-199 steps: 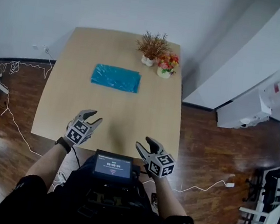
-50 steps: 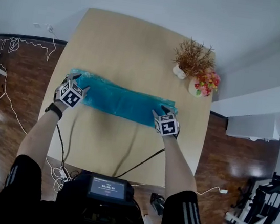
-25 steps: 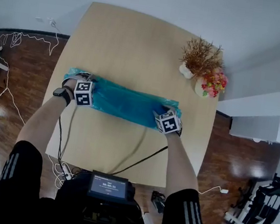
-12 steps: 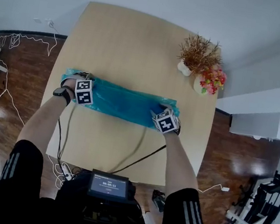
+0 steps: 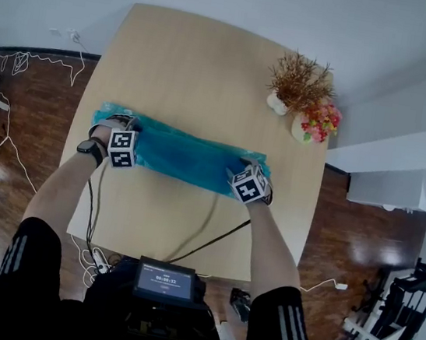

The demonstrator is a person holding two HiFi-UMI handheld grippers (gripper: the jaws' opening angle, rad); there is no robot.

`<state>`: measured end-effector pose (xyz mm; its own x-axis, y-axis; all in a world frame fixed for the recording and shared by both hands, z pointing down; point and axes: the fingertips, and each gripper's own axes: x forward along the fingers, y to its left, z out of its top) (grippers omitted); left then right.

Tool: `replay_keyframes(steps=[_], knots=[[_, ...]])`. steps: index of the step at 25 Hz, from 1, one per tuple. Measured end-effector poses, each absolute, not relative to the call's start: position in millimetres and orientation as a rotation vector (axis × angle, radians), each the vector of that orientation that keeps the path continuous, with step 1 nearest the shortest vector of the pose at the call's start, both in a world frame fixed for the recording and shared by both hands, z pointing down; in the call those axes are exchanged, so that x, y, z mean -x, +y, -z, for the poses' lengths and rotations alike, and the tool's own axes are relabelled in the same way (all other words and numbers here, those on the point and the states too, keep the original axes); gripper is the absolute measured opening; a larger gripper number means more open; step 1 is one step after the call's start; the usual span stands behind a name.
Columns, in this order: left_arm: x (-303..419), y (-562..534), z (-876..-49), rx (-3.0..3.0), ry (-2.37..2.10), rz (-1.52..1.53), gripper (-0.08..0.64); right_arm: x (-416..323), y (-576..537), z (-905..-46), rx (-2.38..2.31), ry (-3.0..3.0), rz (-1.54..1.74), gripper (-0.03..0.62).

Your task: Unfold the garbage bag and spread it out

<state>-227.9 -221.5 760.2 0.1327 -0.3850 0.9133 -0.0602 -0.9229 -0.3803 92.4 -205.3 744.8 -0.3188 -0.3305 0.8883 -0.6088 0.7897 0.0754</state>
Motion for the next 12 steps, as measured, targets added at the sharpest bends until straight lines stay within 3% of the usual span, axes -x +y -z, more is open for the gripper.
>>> replay_keyframes(steps=[12], knots=[[194.1,-183.4,-660.9,2.063,0.502,1.407,0.0,-69.4,-209.3,-685.5,-0.579,-2.048,-0.111,0.227]])
